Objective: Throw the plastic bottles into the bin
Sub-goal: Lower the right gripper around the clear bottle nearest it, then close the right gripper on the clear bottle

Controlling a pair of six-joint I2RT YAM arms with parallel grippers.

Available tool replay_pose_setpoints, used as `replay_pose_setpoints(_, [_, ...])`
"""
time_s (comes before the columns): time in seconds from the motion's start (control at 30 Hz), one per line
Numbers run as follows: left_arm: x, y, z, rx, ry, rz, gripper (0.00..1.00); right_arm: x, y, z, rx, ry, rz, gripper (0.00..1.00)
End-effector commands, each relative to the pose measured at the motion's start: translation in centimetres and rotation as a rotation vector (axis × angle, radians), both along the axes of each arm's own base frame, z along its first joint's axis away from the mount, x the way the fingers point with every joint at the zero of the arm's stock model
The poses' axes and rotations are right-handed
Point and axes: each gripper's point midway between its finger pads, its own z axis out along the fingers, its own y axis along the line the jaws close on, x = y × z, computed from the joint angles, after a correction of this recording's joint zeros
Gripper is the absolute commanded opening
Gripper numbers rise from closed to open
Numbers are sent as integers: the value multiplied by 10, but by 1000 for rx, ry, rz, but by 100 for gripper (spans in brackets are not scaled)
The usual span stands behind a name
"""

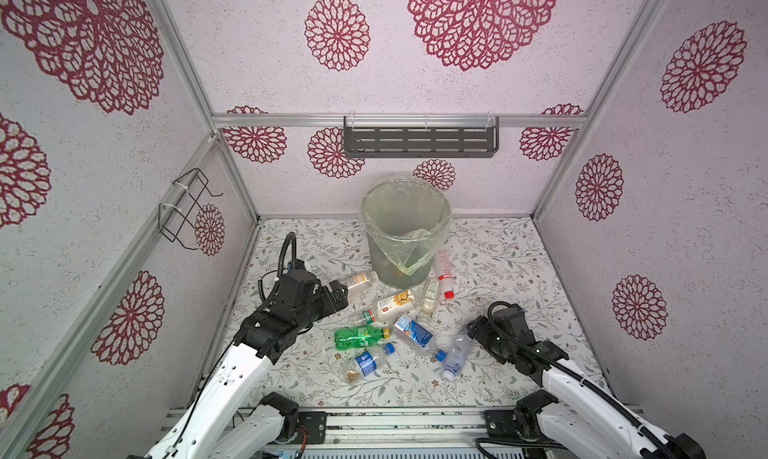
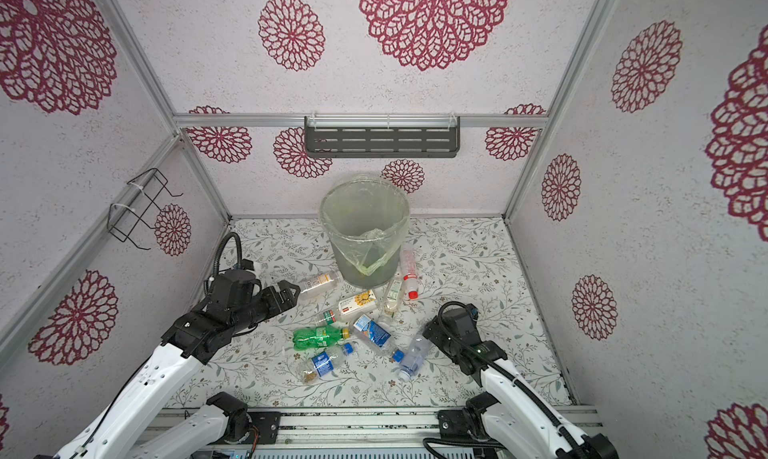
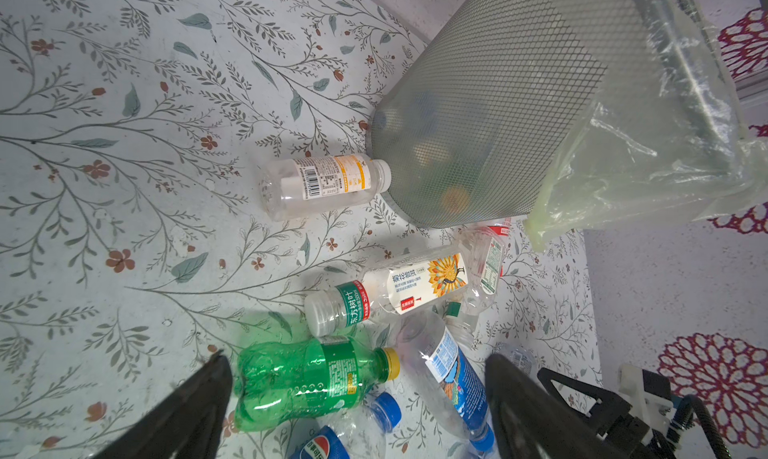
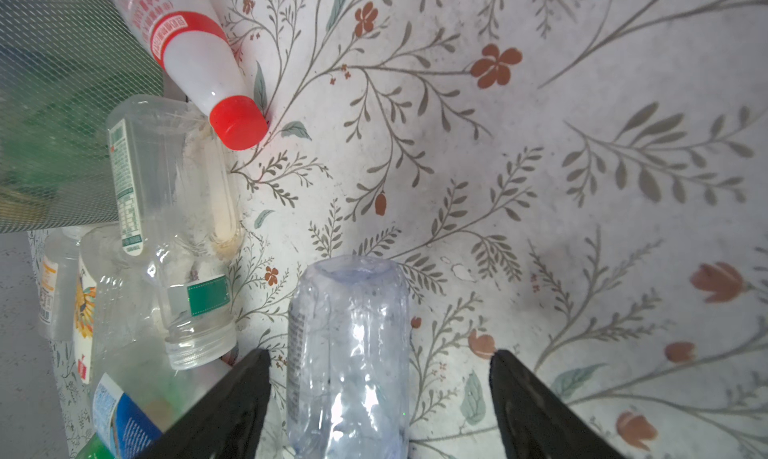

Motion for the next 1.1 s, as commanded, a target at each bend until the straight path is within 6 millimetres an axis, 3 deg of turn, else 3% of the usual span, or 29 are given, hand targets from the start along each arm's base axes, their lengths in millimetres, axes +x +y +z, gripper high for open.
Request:
replay_pose_setpoints(0.0, [5,3,2,-11,-17,25,97,5,6,4,44,-12,-9,84])
replay_pose_setpoints(0.63, [6,7,-3,12,-7,37,97,12,24,-10,87,23,26,83])
replay_pose_setpoints(1.07, [8,7,-8,13,2,47,97,12,31,-18,111,27,38,71])
